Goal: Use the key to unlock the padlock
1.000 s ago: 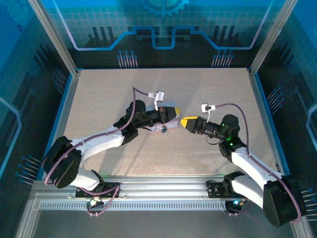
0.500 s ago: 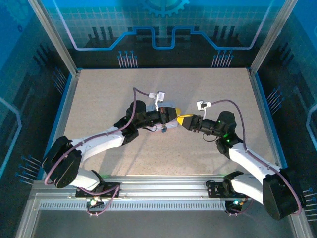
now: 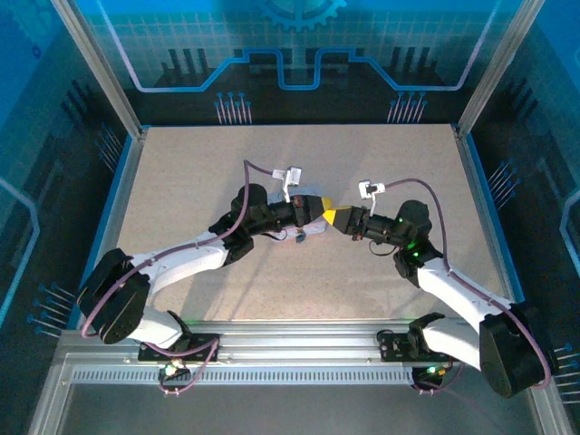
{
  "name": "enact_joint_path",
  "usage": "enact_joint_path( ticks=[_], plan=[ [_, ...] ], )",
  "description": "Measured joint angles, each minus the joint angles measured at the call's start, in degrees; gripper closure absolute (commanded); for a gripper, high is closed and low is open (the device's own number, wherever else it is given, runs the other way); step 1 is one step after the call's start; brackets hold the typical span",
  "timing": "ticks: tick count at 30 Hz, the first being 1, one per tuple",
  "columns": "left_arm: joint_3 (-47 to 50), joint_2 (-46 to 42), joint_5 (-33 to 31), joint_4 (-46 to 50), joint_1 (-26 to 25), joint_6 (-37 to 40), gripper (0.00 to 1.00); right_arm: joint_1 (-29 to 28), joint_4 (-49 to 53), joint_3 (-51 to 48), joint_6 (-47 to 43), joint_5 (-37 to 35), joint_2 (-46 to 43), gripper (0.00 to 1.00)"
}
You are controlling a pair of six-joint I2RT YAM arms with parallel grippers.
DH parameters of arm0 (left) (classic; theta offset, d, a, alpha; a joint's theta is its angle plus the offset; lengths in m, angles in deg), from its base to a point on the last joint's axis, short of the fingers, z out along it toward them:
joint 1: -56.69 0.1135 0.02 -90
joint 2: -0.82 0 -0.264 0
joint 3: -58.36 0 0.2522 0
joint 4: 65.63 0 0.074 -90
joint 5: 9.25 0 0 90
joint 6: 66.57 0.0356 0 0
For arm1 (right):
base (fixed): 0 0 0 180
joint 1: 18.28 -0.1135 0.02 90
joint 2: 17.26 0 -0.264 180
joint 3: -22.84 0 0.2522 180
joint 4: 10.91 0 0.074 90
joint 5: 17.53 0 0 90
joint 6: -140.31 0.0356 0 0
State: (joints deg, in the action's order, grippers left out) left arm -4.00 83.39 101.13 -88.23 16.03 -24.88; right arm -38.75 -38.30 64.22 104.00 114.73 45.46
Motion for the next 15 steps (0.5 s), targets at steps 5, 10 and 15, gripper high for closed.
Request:
enact_joint_path(
  ticks=[5,10,15],
  plan=[
    [0.0,0.0,-0.5,0.0,0.0,0.0,1.0,0.0,0.2,0.0,0.3,-0.5,0.1,1.0],
    [0.0,0.0,-0.5,0.0,0.0,0.0,1.0,0.0,2.1,-0.2,-0.1,-1.4,-1.2,1.0],
    [0.1,0.0,-0.1,0.1,-0.5,0.1,0.82,0.7,6.0,-0.6,-2.1,-1.3,-3.8,1.0]
  ],
)
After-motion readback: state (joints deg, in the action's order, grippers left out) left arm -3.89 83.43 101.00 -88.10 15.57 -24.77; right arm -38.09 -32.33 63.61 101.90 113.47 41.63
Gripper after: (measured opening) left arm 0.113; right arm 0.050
